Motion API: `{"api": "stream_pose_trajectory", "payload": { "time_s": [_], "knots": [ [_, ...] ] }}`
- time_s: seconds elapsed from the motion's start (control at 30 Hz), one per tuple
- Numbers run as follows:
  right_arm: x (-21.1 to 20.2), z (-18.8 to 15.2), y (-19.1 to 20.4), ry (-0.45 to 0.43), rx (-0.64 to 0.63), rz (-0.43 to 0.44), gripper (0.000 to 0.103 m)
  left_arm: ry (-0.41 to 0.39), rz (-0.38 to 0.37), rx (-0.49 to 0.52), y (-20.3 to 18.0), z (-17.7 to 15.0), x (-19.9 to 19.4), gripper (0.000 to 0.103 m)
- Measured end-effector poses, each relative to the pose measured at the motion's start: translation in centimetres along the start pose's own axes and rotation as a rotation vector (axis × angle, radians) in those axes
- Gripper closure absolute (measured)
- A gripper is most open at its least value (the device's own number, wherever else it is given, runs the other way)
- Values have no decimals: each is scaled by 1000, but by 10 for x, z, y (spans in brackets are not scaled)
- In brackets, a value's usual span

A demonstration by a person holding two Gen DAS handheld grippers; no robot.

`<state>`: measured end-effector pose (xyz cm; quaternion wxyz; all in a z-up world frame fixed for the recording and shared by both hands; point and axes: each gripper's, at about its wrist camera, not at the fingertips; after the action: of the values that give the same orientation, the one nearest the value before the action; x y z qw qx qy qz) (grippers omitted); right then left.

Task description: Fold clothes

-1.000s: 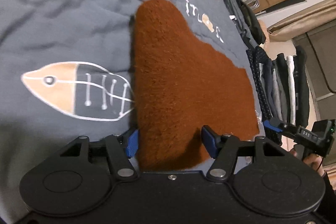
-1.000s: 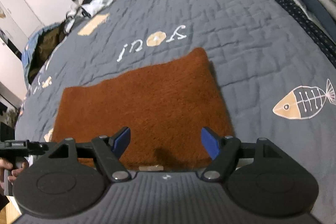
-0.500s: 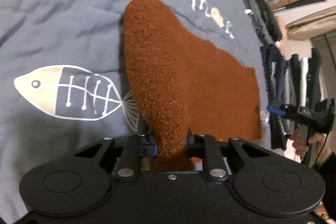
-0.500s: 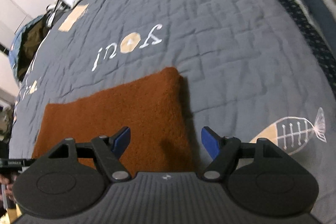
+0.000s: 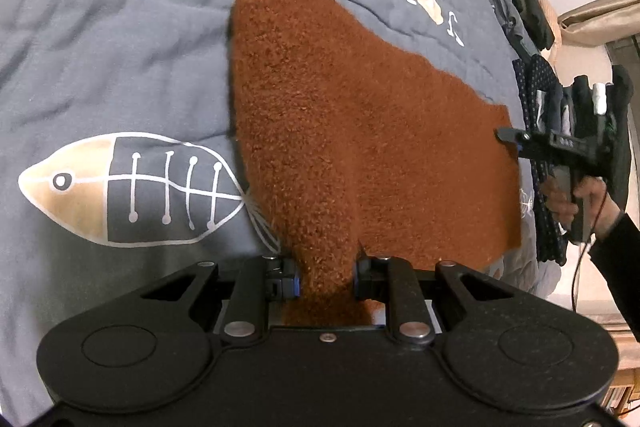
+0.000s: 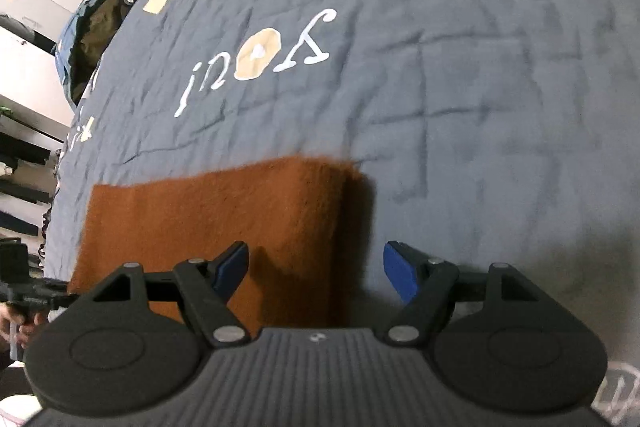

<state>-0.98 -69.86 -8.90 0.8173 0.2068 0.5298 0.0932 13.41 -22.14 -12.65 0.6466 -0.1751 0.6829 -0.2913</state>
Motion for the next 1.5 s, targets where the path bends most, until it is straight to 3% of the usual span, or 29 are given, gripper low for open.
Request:
{"api": "stream_pose_trajectory", "payload": {
  "time_s": [0.17, 0.3, 0.37, 0.43, 0.6, 0.83, 1.03, 1.2, 1.37, 1.5],
  "knots": [
    [28, 12, 1, 19, 13, 69, 29, 5, -4, 0, 2, 0, 1, 82],
    [31, 14, 13, 7, 12, 88, 9, 6, -6, -4, 3, 0, 0, 82],
    [33, 15, 19, 0, 11, 97, 16, 5, -5, -7, 3, 0, -1, 82],
    [35, 16, 26, -6, 11, 106, 79, 3, 0, -11, 3, 1, -2, 82],
    [29, 17, 41, -49, 11, 129, 81, -15, 16, 12, -7, 3, -15, 82],
    [-33, 19, 75, -150, 30, 101, 81, -26, 26, 129, -58, 20, -62, 83],
    [-137, 9, 115, -277, 108, 54, 81, -13, 31, 301, -142, 37, -126, 83],
    [-233, -1, 134, -388, 161, 32, 81, -42, 66, 467, -248, 37, -170, 83],
    [-316, 2, 109, -446, 135, 47, 81, -126, 133, 548, -370, 23, -183, 83],
    [-378, 10, 82, -472, 98, 55, 81, -149, 178, 590, -462, 17, -168, 83]
  ]
}}
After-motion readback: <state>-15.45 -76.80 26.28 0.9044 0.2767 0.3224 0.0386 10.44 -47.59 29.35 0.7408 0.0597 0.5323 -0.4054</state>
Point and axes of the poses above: each gripper's, at about its wrist camera, not at the fingertips, and x roughly the way its jaws point, y to its left, z to its top, and after that the axes turned 11 degrees about -x, right-handed
